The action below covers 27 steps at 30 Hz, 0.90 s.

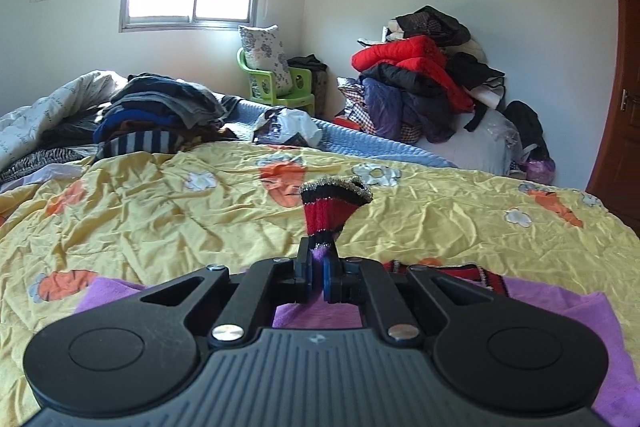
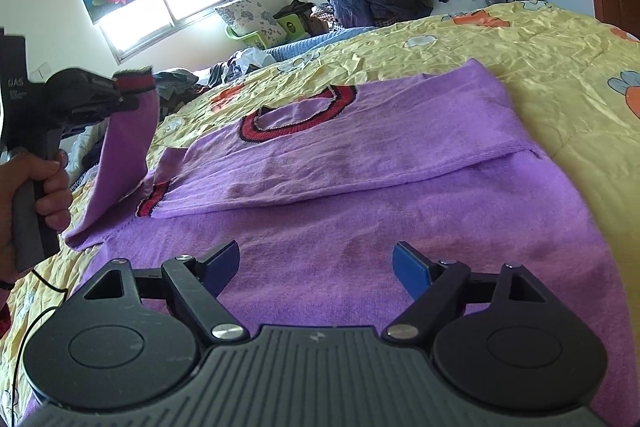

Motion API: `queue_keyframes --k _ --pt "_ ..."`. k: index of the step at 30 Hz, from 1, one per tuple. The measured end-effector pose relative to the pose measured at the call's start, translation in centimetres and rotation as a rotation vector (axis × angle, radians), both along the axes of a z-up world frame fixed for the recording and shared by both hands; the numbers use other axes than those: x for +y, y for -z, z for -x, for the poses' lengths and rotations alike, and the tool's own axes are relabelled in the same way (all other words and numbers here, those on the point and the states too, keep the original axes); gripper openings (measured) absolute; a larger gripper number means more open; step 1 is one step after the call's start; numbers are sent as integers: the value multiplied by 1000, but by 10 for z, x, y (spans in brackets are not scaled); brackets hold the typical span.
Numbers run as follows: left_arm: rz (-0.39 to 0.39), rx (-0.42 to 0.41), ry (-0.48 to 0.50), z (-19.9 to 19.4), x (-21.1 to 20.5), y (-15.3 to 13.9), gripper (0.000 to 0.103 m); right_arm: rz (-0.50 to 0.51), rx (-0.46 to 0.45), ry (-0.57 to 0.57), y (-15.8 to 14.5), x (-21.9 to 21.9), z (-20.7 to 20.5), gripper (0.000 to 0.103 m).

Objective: Fold small clothes
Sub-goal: 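Lift the cuff with the left tool and carry it across the sweater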

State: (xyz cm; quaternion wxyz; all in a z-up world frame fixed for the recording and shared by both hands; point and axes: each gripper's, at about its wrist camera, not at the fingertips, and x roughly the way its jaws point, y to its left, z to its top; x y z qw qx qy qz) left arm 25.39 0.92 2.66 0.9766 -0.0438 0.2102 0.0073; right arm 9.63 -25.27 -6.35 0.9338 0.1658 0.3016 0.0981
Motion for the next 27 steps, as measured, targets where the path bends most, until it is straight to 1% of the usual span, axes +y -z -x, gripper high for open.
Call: queue_keyframes --k 6,10,19,27 --pt "3 -1 45 -3 -29 -6 5 -8 1 9 1 -5 3 83" --pt "-10 -9 80 -4 -53 -9 5 -13 1 16 2 -8 5 83" --pt "-22 8 151 -2 -92 -6 5 -23 -1 32 5 -18 9 84" --pt "-39 13 195 2 -122 -6 5 -37 -5 43 7 -26 12 84"
